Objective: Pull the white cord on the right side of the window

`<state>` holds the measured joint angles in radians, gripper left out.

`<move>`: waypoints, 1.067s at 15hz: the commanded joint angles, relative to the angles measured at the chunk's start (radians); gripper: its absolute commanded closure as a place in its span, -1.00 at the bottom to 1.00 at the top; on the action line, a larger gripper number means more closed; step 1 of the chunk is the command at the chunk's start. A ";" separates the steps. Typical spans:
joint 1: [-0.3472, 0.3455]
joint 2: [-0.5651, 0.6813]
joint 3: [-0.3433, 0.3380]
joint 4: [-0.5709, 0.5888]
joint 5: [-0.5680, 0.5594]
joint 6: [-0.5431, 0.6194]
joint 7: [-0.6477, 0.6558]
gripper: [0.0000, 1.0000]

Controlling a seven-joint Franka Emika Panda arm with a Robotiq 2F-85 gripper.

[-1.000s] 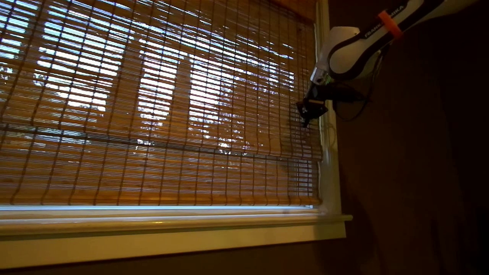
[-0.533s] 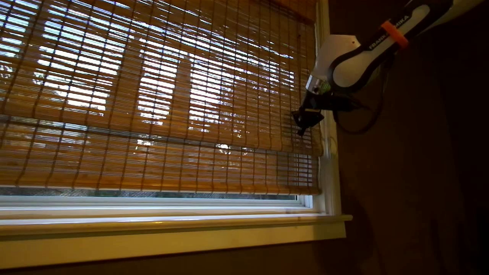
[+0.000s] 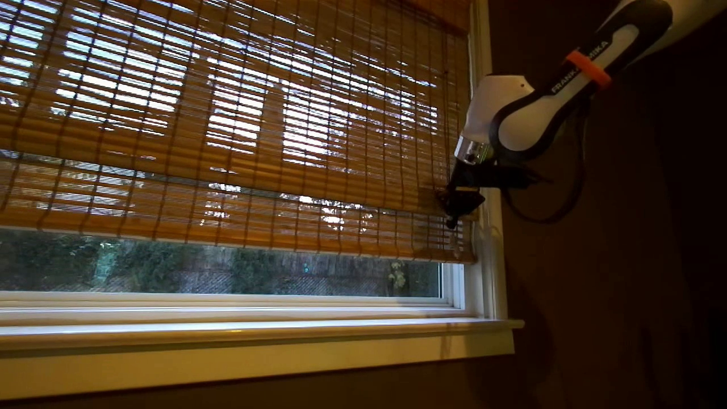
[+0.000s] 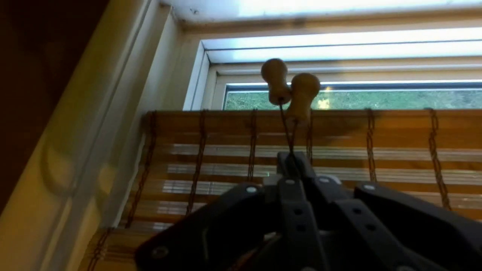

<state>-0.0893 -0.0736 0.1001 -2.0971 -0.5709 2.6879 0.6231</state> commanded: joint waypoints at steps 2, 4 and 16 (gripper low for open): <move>0.005 0.069 0.002 -0.092 0.019 -0.016 0.001 0.99; 0.005 0.086 0.001 -0.103 0.020 -0.014 -0.004 0.99; 0.002 0.079 -0.001 -0.033 -0.012 -0.052 -0.003 0.99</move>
<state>-0.0914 -0.0159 0.0935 -2.1377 -0.5715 2.6877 0.6213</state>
